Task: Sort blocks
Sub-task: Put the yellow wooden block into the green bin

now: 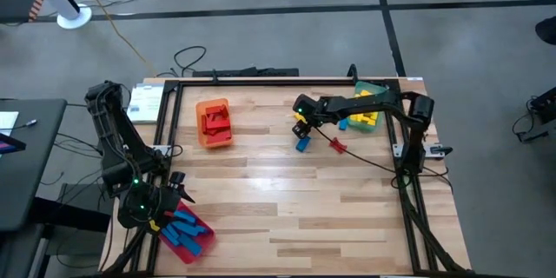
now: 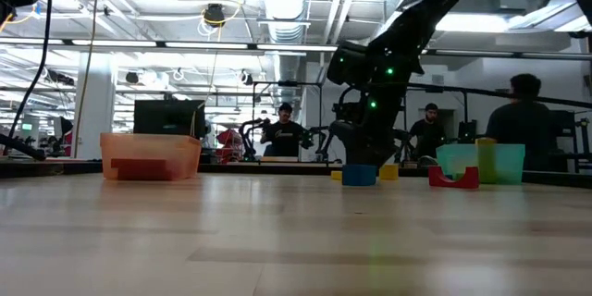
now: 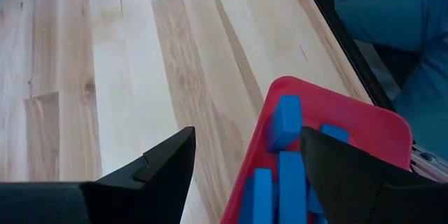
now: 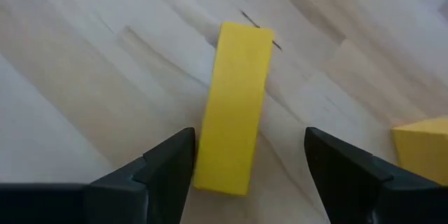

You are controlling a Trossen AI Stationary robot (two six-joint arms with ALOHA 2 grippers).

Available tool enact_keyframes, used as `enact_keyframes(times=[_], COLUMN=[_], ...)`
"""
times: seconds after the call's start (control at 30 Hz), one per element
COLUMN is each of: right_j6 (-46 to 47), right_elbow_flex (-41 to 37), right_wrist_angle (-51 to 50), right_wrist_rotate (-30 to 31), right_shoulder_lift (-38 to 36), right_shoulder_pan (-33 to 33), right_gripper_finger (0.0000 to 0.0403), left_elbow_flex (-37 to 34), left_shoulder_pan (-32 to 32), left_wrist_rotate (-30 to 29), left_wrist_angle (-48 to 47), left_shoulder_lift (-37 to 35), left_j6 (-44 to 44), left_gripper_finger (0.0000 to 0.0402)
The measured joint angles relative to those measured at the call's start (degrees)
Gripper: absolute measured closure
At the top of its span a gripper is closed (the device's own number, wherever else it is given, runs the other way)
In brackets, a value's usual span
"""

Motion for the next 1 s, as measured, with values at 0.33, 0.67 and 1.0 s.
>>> enact_keyframes(times=[0.33, 0.67, 1.0], right_j6=[0.00, -1.71, -1.05], right_elbow_flex=[0.07, 0.09, 0.07], right_wrist_angle=[-0.11, -5.68, -14.27], right_wrist_rotate=[1.75, 2.09, 5.08], right_shoulder_lift=[0.49, -3.20, -15.66], right_shoulder_pan=[1.79, 2.17, 2.10], right_gripper_finger=[0.0167, 0.0334, 0.0392], left_elbow_flex=[0.00, 0.00, 0.00], left_shoulder_pan=[0.00, 4.43, 13.03], left_wrist_rotate=[-0.58, -1.98, -2.33], left_wrist_angle=[0.16, 0.18, 0.22], left_shoulder_lift=[0.00, 0.00, 0.02], left_j6=[0.03, 5.83, 14.77], left_gripper_finger=[0.0151, 0.0151, 0.0151])
